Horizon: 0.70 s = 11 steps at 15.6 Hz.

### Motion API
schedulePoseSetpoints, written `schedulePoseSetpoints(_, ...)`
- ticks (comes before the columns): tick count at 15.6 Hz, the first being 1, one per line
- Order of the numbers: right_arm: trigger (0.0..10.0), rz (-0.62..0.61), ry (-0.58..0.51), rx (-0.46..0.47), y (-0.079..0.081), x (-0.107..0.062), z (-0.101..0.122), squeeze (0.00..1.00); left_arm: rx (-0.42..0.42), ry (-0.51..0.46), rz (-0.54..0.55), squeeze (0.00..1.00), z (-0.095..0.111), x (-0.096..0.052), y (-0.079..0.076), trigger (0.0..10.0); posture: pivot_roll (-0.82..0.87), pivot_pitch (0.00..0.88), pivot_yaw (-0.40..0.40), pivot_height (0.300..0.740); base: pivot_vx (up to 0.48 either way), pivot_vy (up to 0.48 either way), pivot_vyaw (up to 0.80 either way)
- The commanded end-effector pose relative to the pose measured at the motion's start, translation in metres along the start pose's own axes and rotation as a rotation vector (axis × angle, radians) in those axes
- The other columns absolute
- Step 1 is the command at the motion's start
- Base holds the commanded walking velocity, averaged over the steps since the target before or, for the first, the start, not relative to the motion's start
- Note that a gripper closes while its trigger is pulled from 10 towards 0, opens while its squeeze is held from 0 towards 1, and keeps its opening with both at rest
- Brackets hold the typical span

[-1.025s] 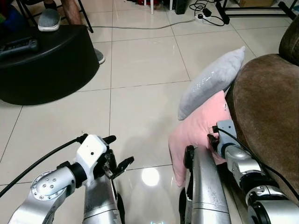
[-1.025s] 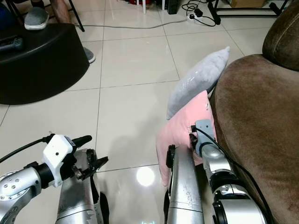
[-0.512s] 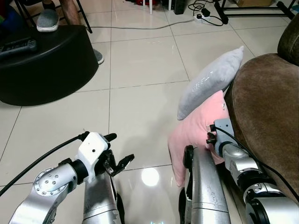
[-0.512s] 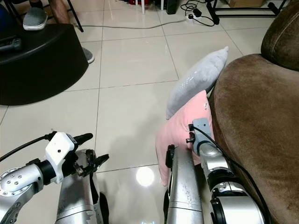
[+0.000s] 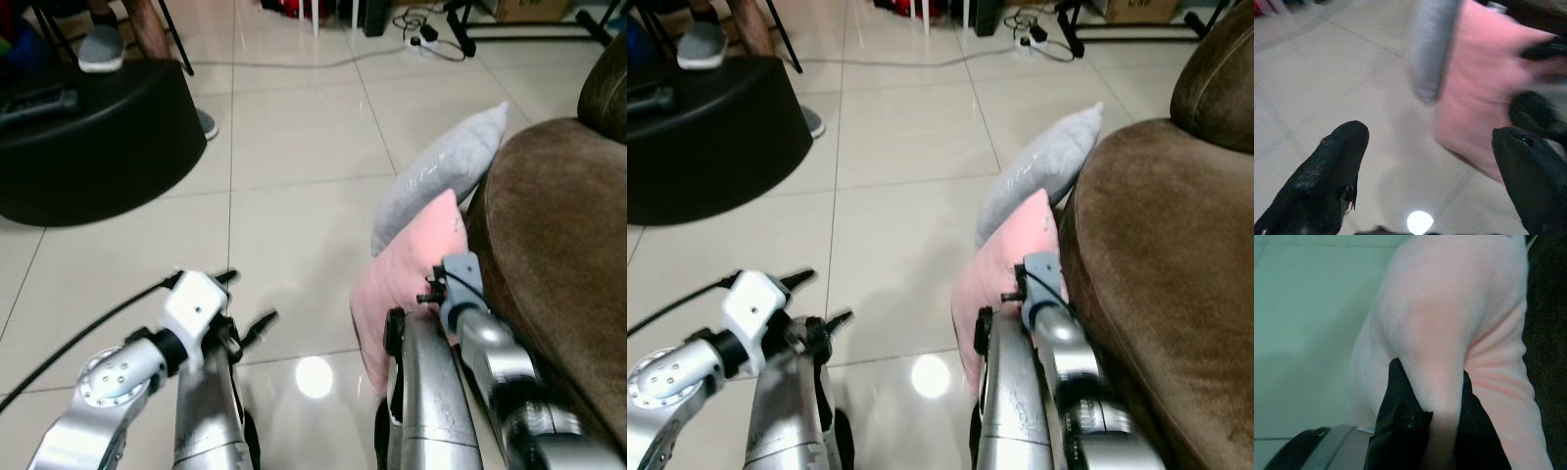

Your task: Move the pillow to the sofa from floor

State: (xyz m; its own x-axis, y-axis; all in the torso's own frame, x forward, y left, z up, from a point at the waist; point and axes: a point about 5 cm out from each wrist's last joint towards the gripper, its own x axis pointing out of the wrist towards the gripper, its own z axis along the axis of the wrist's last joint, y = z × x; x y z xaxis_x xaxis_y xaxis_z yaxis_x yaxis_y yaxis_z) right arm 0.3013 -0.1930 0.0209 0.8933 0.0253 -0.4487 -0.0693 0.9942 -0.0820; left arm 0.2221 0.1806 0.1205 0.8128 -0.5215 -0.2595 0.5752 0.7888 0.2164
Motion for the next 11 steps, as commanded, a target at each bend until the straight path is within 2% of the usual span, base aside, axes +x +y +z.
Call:
schedulePoseSetpoints(1,0.0,0.043,-0.093,0.010,0.005,-0.004,0.013,0.00,0.011,-0.002,0.073,0.66,-0.001,-0.005,0.008,10.0,0.01,0.020,0.035,0.438,0.000,0.000,0.00)
schedulePoseSetpoints(3,0.0,0.047,-0.210,0.018,0.003,-0.019,0.025,0.00,0.021,-0.017,0.132,0.66,0.000,-0.008,0.013,10.0,0.00,0.000,0.033,0.438,0.000,0.000,0.00)
schedulePoseSetpoints(4,0.0,0.043,-0.287,0.039,0.000,-0.029,0.036,0.00,0.024,-0.029,0.163,0.67,0.001,-0.008,0.015,10.0,0.00,0.000,0.032,0.438,0.000,0.000,0.00)
schedulePoseSetpoints(5,0.0,0.024,-0.400,0.089,-0.007,-0.044,0.057,0.00,0.030,-0.043,0.181,0.67,0.004,-0.009,0.015,10.0,0.00,0.000,0.033,0.438,0.000,0.000,0.00)
schedulePoseSetpoints(6,0.0,0.019,-0.447,0.111,-0.010,-0.051,0.066,0.00,0.032,-0.049,0.187,0.67,0.005,-0.009,0.015,10.0,0.00,0.000,0.033,0.438,0.000,0.000,0.00)
schedulePoseSetpoints(7,0.0,0.023,-0.541,0.150,-0.016,-0.064,0.086,0.00,0.037,-0.063,0.198,0.67,0.008,-0.009,0.016,10.0,-0.01,0.000,0.035,0.438,0.000,0.000,0.00)
schedulePoseSetpoints(8,0.0,0.010,-0.657,0.180,-0.031,-0.078,0.118,0.00,0.038,-0.083,0.205,0.67,0.014,-0.010,0.017,10.0,-0.01,0.000,0.038,0.438,0.000,0.000,0.00)
schedulePoseSetpoints(9,0.0,0.001,-0.756,0.162,-0.047,-0.092,0.149,0.00,0.041,-0.099,0.207,0.67,0.019,-0.009,0.017,10.0,-0.02,0.000,0.041,0.438,0.000,0.000,0.00)
schedulePoseSetpoints(10,0.0,-0.021,-0.852,0.105,-0.068,-0.106,0.186,0.00,0.048,-0.116,0.201,0.67,0.023,-0.007,0.018,10.0,-0.02,0.000,0.042,0.438,0.000,0.000,0.00)
schedulePoseSetpoints(11,0.0,-0.037,-0.903,0.052,-0.081,-0.117,0.211,0.00,0.053,-0.129,0.198,0.67,0.027,-0.005,0.018,10.0,-0.02,0.000,0.041,0.438,0.000,0.000,0.00)
